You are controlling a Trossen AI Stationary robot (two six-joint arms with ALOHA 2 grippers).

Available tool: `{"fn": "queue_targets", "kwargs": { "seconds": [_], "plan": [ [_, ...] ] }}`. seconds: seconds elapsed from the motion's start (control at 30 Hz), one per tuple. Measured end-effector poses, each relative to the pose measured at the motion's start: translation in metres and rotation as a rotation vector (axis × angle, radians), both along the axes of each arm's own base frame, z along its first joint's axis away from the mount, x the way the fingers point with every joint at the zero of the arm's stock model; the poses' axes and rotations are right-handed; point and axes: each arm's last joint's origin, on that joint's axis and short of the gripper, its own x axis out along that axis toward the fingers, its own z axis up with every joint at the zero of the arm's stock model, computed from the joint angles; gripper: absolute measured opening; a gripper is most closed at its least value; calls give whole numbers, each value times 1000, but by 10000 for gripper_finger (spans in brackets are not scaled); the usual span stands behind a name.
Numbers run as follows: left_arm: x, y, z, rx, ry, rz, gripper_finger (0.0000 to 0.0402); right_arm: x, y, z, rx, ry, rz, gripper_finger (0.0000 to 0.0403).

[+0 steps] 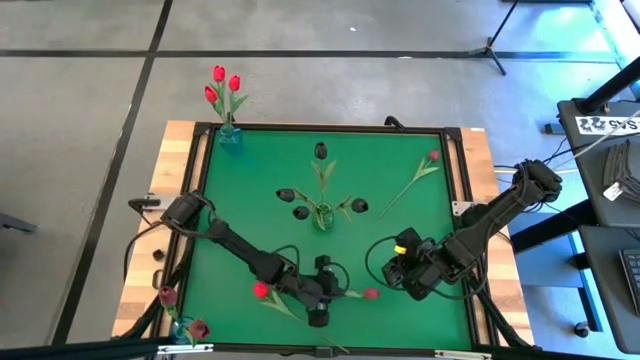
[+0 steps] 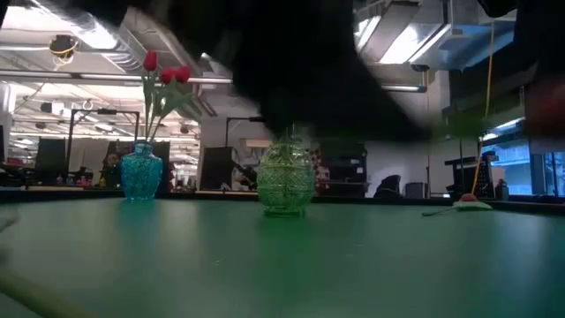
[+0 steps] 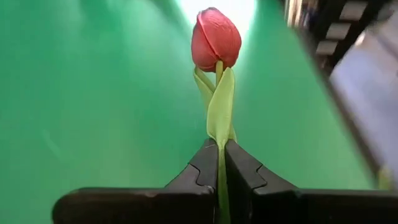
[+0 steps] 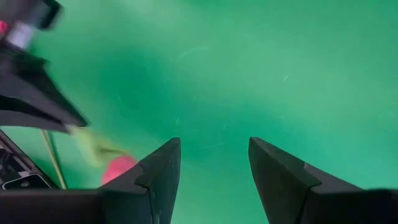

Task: Sort flowers into vase by color
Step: Put the dark red tulip into the bottom bottom blue vase

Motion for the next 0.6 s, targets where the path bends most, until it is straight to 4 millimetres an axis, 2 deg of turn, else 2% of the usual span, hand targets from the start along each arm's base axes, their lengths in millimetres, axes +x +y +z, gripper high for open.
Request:
{"fn": "queue_targets", "kwargs": {
  "seconds": [0.23,0.4,0.6],
  "plan": [
    [-10,16,64,-16,-74,38,3,1,-1,0,-53,-24,13,191],
    [-24,29,98,-13,-82,74,2,1,-2,1,-93,-42,28,191],
    [-45,39,152,-75,-213,116,2,1,-2,1,-107,-41,61,191]
  ]
}}
